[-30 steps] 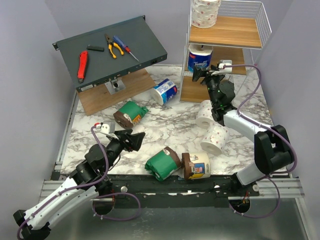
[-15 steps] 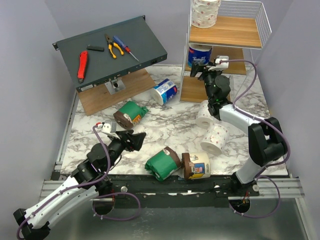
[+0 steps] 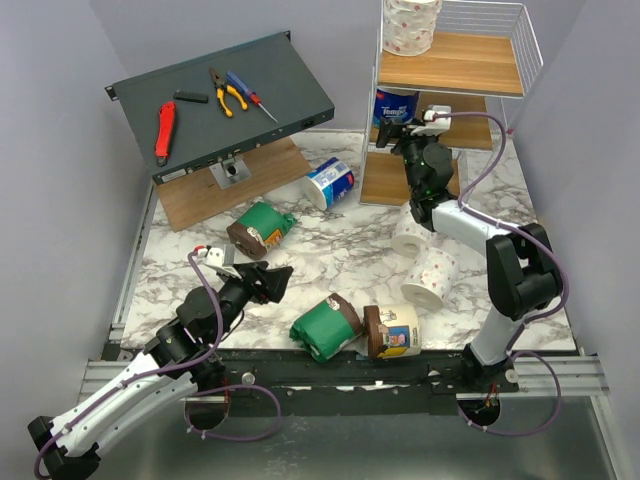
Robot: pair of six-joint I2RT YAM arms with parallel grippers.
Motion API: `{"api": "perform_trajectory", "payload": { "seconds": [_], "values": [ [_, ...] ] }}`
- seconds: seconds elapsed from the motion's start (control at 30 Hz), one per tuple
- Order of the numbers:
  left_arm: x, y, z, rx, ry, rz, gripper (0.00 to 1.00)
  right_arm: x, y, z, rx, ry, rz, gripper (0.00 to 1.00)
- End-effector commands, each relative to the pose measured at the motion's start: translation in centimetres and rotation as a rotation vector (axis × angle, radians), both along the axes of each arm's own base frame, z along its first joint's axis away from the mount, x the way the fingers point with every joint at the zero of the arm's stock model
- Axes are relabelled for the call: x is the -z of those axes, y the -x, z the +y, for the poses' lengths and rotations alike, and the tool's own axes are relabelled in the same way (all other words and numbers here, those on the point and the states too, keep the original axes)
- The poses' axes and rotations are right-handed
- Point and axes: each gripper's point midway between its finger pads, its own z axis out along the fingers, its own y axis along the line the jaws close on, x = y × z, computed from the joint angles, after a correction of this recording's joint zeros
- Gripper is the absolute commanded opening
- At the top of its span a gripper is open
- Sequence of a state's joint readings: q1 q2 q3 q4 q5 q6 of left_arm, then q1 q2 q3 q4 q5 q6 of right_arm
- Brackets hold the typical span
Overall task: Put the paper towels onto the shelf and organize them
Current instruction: Place the paper towel on the shelf.
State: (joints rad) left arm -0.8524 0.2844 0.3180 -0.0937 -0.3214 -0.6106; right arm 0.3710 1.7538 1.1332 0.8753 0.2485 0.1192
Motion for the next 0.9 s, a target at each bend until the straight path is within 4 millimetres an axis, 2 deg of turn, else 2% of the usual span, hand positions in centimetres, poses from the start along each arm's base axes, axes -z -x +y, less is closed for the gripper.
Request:
{"api": "perform_trajectory", "payload": {
  "seconds": [0.0, 0.23, 0.43, 0.57, 0.73, 0.87],
  "values": [
    [0.2, -0.1, -0.2, -0.002, 0.005, 0.005, 0.78, -0.7, -0.8, 0.1, 0.01, -0.018, -0.022, 0.88],
    [0.2, -0.3, -0.4, 0.001, 0.005, 0.009, 0.78, -0.8, -0.8, 0.0, 0.012, -0.017, -0.027, 0.88],
    [0.1, -0.4, -0.4, -0.004, 0.006, 0.006, 0.78, -2.1, 1.0, -0.2, -0.015, -0.054, -0.043, 0.9],
    [-0.3, -0.4, -0.3, -0.003, 0.002, -0.001, 0.78, -3.2, 3.7, -0.6, -0.048, -0.13, -0.025, 0.91],
    [-0.9, -0.3, 0.2, -0.016, -0.008, -0.012, 0.79, -5.0, 8.6, -0.9, -0.138, -0.236, -0.01, 0.91],
    [-0.5, -0.3, 0.1, -0.015, -0.001, 0.007, 0.79, -4.5, 11.1, -0.4, -0.207, -0.338, 0.106, 0.89]
  ]
}}
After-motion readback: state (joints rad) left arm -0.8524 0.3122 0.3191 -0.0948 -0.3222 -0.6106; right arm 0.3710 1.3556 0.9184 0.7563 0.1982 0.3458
